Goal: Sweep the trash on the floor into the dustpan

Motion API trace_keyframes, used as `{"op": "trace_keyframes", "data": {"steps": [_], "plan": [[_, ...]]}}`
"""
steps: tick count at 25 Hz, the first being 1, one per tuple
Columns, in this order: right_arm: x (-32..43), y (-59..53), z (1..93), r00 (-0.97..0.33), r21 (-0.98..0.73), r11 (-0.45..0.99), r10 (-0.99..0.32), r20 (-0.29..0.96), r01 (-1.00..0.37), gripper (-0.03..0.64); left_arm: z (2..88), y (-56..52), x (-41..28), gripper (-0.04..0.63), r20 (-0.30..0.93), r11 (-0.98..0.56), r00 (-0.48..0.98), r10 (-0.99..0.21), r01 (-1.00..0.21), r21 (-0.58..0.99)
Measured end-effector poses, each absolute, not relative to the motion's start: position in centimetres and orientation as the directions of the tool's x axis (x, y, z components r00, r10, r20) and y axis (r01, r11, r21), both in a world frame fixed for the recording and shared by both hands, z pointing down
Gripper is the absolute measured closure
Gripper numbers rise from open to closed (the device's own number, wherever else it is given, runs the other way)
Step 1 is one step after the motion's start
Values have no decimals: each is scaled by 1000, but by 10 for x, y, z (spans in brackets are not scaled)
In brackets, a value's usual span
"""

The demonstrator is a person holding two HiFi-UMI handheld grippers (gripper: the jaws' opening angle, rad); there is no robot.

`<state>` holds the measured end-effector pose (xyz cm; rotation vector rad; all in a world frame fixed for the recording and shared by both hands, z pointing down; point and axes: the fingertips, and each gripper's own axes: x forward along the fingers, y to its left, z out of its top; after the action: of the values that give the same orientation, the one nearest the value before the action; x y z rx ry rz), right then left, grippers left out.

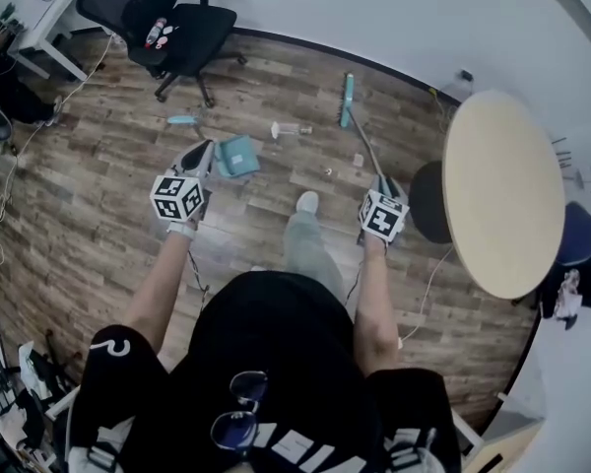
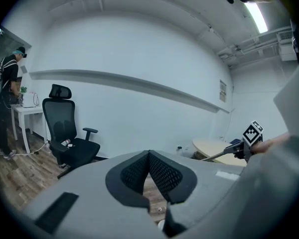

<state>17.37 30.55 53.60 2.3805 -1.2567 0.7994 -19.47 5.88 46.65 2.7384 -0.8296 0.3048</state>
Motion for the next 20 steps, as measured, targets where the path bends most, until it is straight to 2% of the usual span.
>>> {"op": "trace_keyframes", "data": {"steps": [20], "plan": [[322,112,577,324,-1,-463,-621,714,-886,532,491,-120,-8,598,362,-774,770,-525,-609,174]]}}
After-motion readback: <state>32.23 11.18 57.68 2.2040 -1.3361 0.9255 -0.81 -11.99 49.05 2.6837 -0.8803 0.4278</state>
